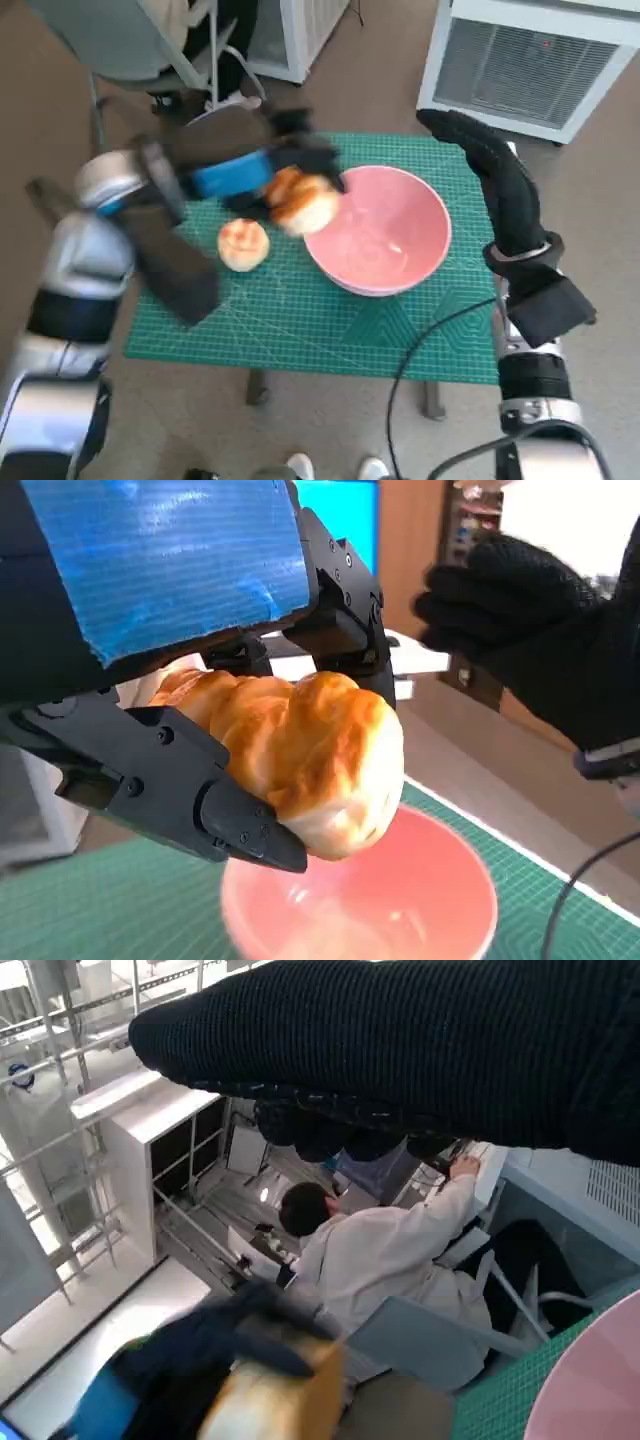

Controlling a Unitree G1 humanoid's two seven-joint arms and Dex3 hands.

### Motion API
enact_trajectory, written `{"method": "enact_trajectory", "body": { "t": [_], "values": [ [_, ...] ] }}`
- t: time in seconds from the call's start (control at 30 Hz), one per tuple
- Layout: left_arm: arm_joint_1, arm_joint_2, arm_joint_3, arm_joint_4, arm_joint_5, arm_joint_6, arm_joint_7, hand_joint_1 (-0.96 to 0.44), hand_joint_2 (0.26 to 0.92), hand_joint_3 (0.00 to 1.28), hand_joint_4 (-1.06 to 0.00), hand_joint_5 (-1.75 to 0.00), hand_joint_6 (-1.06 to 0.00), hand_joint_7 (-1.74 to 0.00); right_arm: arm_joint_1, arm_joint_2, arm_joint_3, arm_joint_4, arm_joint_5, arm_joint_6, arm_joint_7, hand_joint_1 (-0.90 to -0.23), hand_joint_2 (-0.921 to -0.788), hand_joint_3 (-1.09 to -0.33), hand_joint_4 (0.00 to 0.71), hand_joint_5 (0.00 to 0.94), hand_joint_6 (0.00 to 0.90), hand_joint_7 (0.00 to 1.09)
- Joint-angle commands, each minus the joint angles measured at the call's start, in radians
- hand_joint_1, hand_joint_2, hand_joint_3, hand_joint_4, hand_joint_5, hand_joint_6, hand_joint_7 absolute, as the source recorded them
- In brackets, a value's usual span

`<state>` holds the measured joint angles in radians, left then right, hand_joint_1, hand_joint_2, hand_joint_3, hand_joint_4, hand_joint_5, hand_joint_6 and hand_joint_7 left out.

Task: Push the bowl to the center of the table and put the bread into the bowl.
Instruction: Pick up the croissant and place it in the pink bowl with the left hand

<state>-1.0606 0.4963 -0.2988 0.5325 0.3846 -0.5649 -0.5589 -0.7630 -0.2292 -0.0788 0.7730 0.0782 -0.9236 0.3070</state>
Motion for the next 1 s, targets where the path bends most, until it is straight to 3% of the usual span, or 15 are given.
{"method": "enact_trajectory", "body": {
  "t": [0.03, 0.3, 0.67, 0.83, 0.87, 0.93, 0.97, 1.0],
  "values": [
    [-0.088, -0.077, -0.053, 0.128, 0.088, 0.018, 0.08, 0.0, 0.92, 0.1, -0.56, -1.31, -0.7, -1.08, 0.024, -0.004, -0.007, 0.015, 0.009, 0.004, 0.008, -0.715, -0.921, -0.773, 0.276, 0.023, -0.001, 0.58],
    [-0.165, -0.189, -0.139, 0.334, 0.203, 0.016, 0.221, 0.0, 0.918, 0.09, -0.64, -1.26, -0.65, -1.11, 0.041, -0.004, -0.01, -0.004, 0.004, -0.003, -0.002, -0.712, -0.921, -0.773, 0.272, 0.021, -0.001, 0.61],
    [-0.232, -0.288, -0.241, 0.564, 0.314, 0.019, 0.347, 0.0, 0.911, 0.11, -0.53, -1.42, -0.74, -0.96, 0.06, -0.017, -0.022, -0.019, -0.007, -0.002, -0.015, -0.71, -0.921, -0.769, 0.265, 0.018, -0.001, 0.61],
    [-0.242, -0.303, -0.258, 0.612, 0.325, 0.025, 0.354, 0.0, 0.91, 0.11, -0.58, -1.3, -0.69, -1.1, 0.066, -0.022, -0.025, -0.028, -0.013, -0.002, -0.021, -0.716, -0.921, -0.774, 0.261, 0.016, -0.001, 0.61],
    [-0.241, -0.307, -0.258, 0.622, 0.321, 0.03, 0.341, 0.0, 0.914, 0.11, -0.57, -1.3, -0.67, -1.13, 0.067, -0.024, -0.026, -0.027, -0.014, -0.002, -0.023, -0.714, -0.921, -0.776, 0.26, 0.015, -0.001, 0.61],
    [-0.24, -0.313, -0.257, 0.638, 0.315, 0.042, 0.317, 0.0, 0.917, 0.2, -0.43, -1.37, -0.59, -1.26, 0.068, -0.028, -0.028, -0.025, -0.015, -0.004, -0.025, -0.712, -0.921, -0.779, 0.259, 0.014, -0.001, 0.62],
    [-0.24, -0.316, -0.257, 0.644, 0.313, 0.047, 0.308, -0.03, 0.888, 0.21, -0.34, -1.12, -0.47, -1.09, 0.068, -0.03, -0.029, -0.023, -0.015, -0.004, -0.026, -0.71, -0.921, -0.78, 0.259, 0.014, -0.001, 0.62],
    [-0.241, -0.318, -0.256, 0.652, 0.309, 0.057, 0.289, -0.03, 0.883, 0.2, -0.32, -1.0, -0.43, -1.01, 0.068, -0.031, -0.029, -0.022, -0.014, -0.005, -0.026, -0.709, -0.921, -0.781, 0.259, 0.014, -0.001, 0.62]
  ]
}}
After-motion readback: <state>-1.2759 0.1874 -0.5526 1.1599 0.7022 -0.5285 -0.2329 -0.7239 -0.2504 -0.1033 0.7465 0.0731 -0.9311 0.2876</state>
